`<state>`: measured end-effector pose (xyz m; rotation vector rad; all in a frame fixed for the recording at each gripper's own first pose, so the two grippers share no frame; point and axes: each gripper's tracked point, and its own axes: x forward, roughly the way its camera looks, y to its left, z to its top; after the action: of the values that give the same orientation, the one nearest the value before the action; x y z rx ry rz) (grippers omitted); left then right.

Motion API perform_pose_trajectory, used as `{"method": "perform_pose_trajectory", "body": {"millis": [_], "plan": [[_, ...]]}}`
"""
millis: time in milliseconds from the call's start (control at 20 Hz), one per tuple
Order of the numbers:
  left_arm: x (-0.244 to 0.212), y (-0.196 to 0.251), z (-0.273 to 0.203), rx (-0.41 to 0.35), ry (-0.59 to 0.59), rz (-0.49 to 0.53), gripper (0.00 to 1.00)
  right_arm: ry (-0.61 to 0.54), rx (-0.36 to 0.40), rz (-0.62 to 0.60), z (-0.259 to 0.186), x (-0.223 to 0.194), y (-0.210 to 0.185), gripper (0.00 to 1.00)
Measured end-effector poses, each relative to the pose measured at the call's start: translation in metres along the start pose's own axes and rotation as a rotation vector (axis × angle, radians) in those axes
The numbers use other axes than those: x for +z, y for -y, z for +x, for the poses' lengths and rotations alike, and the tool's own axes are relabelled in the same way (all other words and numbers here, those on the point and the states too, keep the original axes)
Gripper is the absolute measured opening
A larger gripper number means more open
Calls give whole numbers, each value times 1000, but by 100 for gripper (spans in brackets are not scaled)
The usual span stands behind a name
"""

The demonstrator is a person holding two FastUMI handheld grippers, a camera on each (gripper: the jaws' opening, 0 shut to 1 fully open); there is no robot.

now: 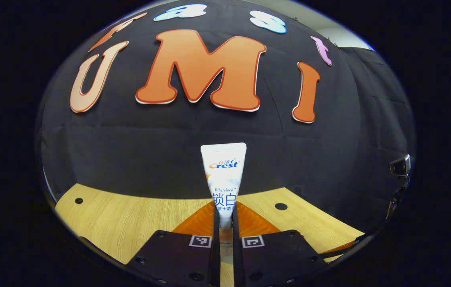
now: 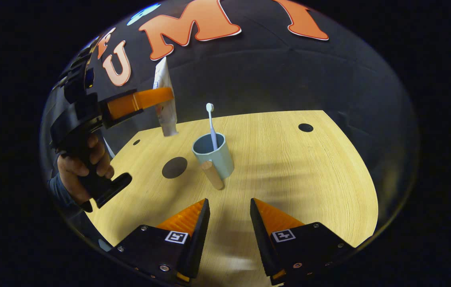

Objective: Put the toothbrush and toothpaste on the desktop into the cup, then pick up the cup and place it on the coaster on the desktop.

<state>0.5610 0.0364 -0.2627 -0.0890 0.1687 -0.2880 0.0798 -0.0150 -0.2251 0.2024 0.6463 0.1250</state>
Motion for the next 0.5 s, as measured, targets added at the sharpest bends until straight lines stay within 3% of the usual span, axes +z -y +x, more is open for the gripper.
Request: {"method": "perform_pose_trajectory", "body": {"millis": [200, 500], "plan": [[-2, 4, 14, 36, 131, 20, 12, -28, -5, 18, -2, -10, 5, 62], [-71, 15, 32, 75, 116, 23, 12, -68, -36, 24, -4, -30, 25, 62]]}}
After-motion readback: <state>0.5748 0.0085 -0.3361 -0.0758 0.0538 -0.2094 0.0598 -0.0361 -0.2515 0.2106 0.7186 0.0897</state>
